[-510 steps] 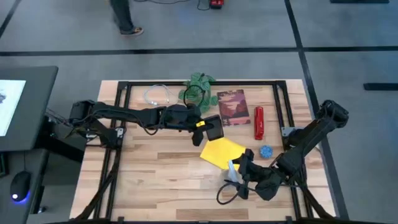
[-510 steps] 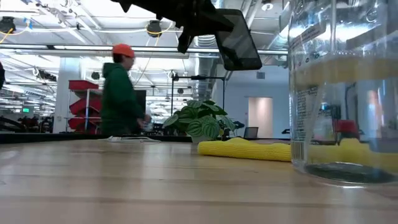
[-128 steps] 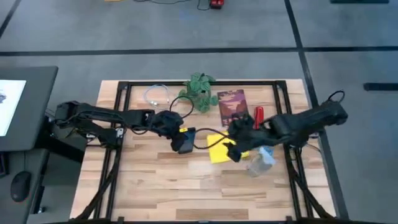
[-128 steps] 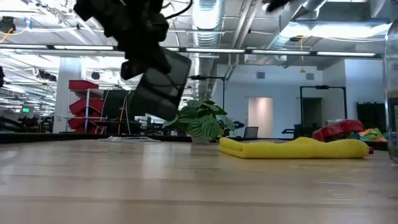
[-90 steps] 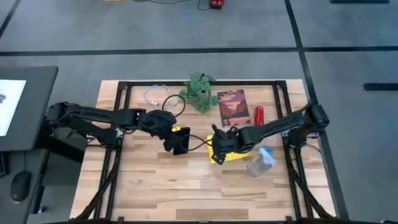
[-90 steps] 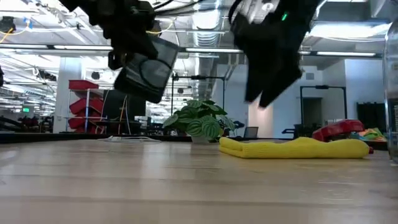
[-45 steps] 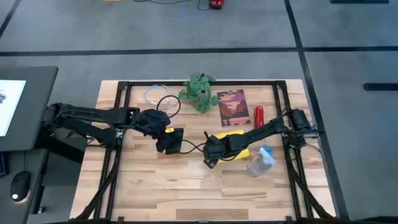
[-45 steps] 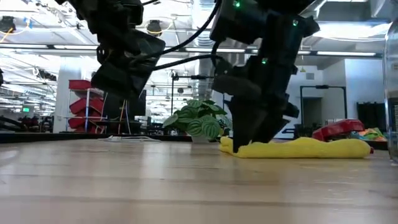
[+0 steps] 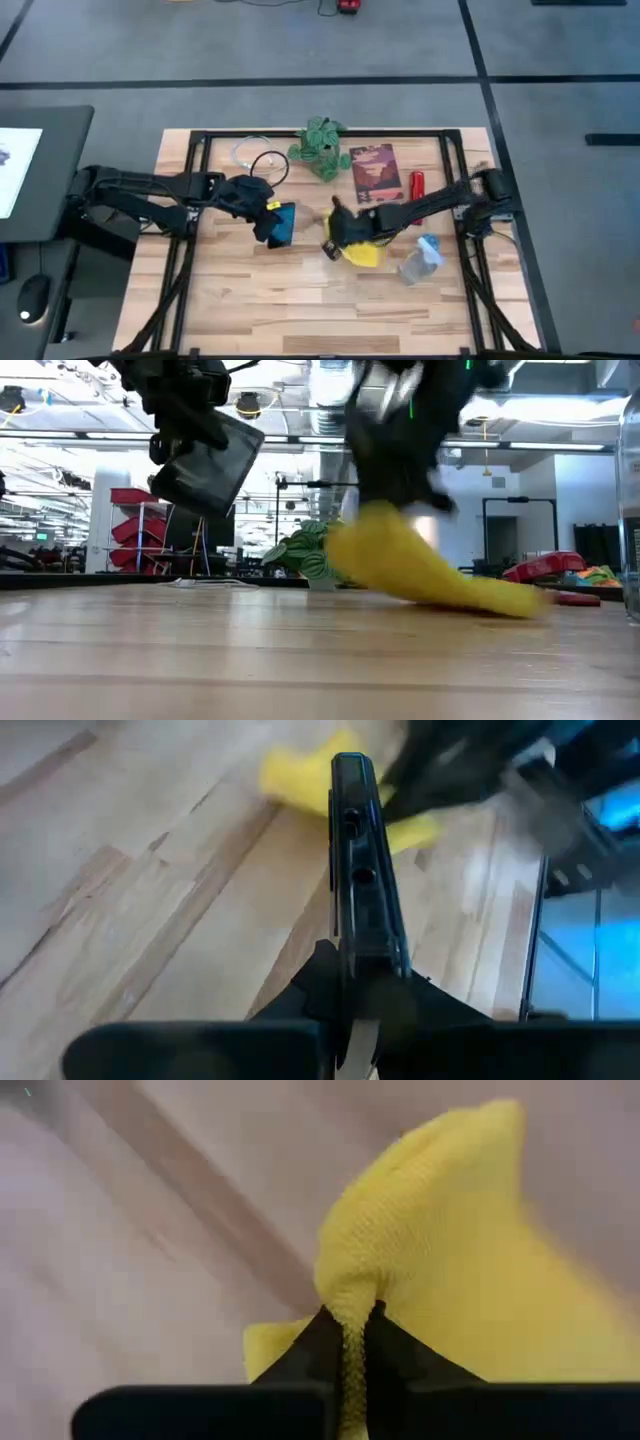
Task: Apply microfiber cloth
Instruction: Wipe the front of the cellphone with the yellow microfiber cloth
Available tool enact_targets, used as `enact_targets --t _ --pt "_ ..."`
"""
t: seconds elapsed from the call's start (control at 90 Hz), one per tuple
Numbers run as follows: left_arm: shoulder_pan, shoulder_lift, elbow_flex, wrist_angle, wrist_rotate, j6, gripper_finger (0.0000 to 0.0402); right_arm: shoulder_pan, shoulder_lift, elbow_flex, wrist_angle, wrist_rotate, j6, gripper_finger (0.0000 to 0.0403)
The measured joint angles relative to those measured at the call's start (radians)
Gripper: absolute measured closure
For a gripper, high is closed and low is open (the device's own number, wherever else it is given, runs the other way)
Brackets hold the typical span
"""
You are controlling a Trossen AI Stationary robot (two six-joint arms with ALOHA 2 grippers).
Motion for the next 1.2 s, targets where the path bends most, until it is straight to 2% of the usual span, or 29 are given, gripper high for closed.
enact_targets --t 0.089,0.244,0.367,0.456,0.567,0.611,0.767,1.067,1.2 --pt "0.001 0.000 0.000 0.049 -0.024 -0.033 0.0391 0.000 -0.076 -0.002 0.093 0.048 -0.120 0.0401" --pt "0.000 0.000 0.000 0.135 -0.025 -0.060 0.0391 0.002 -0.149 0.052 0.236 0.056 -0.358 0.0402" --pt "0.001 0.000 0.000 0.187 -0.025 -0.072 0.0391 0.015 -0.137 0.145 0.230 0.064 -0.534 0.0402" --pt "0.001 0.000 0.000 0.252 -0.025 -0.080 0.0391 0.008 -0.098 0.224 0.236 0.060 -0.588 0.0402" --pt "0.001 0.000 0.000 0.356 -0.026 -0.094 0.0391 -0.010 -0.054 0.293 0.185 -0.047 -0.650 0.0402" --pt "0.001 0.000 0.000 0.401 -0.026 -0.102 0.0391 -0.016 -0.033 0.308 0.161 -0.079 -0.661 0.0402" --pt "0.002 -0.001 0.002 0.488 -0.029 -0.104 0.0391 -0.026 0.024 0.331 0.078 -0.090 -0.651 0.0403" --pt "0.006 -0.036 0.022 0.461 -0.039 -0.102 0.0391 -0.014 0.033 0.333 -0.034 -0.101 -0.589 0.0403" --pt "0.006 -0.051 0.027 0.428 -0.035 -0.100 0.0391 -0.020 0.031 0.330 0.028 -0.104 -0.587 0.0403"
